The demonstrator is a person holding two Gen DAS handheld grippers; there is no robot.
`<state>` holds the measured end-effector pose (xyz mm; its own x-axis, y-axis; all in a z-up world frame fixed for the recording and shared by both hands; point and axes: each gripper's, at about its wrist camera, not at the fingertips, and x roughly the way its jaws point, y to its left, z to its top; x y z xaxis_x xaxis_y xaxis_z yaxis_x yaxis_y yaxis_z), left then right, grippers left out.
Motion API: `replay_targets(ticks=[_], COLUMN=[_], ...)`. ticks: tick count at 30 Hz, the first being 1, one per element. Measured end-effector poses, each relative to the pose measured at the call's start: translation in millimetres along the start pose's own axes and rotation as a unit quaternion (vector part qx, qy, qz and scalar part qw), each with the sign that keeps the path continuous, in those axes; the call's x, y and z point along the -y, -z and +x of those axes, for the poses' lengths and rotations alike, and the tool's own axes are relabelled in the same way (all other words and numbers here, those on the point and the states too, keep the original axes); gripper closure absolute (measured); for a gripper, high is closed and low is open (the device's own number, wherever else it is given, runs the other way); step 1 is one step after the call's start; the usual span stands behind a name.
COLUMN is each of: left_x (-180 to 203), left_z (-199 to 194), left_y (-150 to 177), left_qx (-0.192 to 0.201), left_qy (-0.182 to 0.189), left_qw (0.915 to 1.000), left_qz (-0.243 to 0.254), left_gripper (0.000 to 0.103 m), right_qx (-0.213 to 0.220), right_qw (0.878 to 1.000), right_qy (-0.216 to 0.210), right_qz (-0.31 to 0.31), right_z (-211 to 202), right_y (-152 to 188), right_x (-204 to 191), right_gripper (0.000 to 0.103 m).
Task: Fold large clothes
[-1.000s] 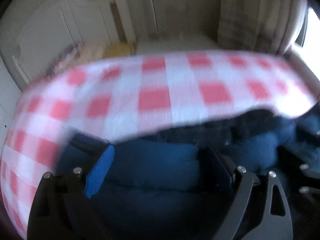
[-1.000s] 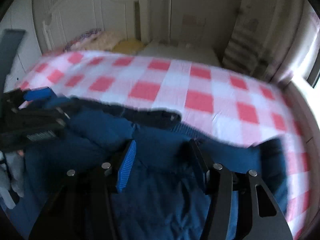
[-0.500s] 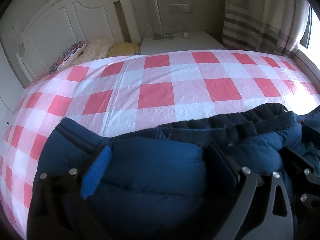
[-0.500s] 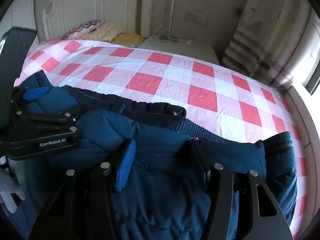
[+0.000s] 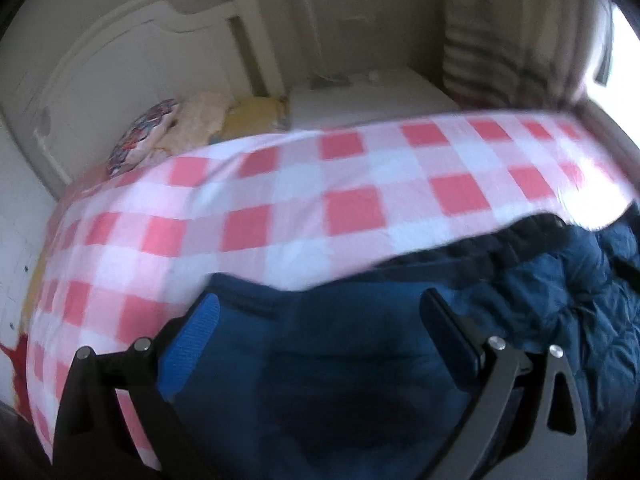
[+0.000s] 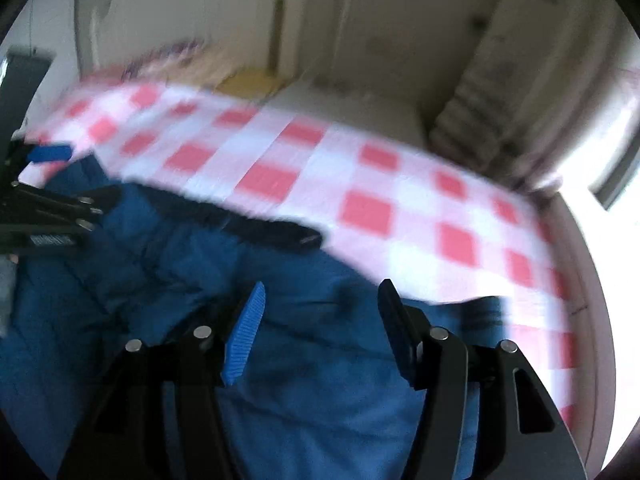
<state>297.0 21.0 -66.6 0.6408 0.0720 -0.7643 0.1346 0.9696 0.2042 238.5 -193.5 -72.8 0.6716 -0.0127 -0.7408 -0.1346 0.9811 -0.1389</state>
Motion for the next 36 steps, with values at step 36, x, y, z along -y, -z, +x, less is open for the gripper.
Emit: replay_targets(ticks=[36], left_x=[57], left_z=[-21], left_y=[80], left_qx=[0.02], left_qy=[0.051], left_qw=[0.9983], left_qz=[0.019], left_gripper=[0.002], right_qx=[-0.017], right_qw=[0.999], right_qy=[-0.049], right_qz=[-0.013], right_z=[-31], right_y=[68], right_x=[-58], right_gripper=[0.014])
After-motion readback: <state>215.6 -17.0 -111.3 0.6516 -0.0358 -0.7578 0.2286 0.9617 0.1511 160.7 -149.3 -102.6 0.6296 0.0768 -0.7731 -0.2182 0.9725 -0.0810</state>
